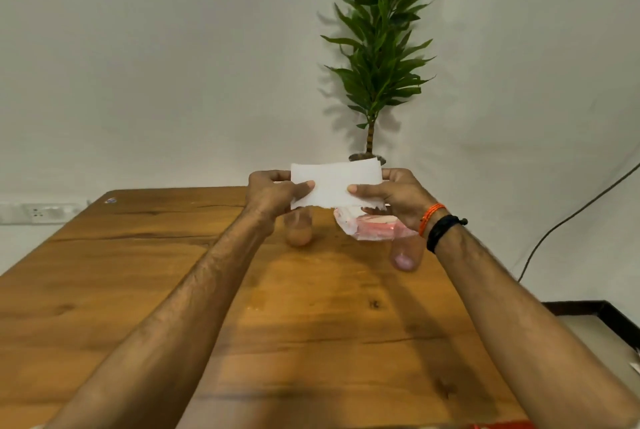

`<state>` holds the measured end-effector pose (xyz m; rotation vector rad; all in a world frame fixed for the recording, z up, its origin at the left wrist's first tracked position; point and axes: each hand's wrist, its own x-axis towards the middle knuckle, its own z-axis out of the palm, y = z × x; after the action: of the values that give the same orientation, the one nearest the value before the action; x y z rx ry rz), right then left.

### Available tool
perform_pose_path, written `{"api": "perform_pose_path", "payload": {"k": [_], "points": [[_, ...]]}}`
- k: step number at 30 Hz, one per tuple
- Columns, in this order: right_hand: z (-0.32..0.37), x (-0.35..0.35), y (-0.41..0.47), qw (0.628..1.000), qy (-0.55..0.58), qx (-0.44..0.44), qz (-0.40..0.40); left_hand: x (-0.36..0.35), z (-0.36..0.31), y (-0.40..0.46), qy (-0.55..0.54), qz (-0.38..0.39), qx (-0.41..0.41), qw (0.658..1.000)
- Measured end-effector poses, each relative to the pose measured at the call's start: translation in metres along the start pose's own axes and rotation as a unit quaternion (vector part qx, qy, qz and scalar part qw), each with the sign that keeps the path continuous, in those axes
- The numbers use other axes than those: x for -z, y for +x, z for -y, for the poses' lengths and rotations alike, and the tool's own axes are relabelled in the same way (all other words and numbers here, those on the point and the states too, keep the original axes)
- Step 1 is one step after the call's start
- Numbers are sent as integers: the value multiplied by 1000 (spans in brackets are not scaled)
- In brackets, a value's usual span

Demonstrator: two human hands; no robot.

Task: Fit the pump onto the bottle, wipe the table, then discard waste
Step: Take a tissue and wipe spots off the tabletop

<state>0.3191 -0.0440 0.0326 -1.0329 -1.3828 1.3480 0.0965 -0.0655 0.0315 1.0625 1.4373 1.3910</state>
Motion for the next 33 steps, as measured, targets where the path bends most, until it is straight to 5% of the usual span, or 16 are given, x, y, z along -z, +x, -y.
{"api": "perform_pose_path", "payload": {"k": [14, 19, 24, 29, 33], "points": [[-61, -110, -16, 944, -218, -112, 220, 106, 44, -39, 235, 109, -4, 966], [-71, -123, -12, 946, -217, -127, 204, 120, 60, -33, 215, 96, 6, 972], [-74, -124, 1, 935, -336, -60, 96, 145, 95, -30, 269, 20, 14, 963], [-78, -138, 11, 856, -514, 53, -2, 165, 131, -33, 354, 4, -18, 935], [-96, -155, 4, 747, -644, 163, 5, 165, 155, -37, 443, -19, -115, 889]]}}
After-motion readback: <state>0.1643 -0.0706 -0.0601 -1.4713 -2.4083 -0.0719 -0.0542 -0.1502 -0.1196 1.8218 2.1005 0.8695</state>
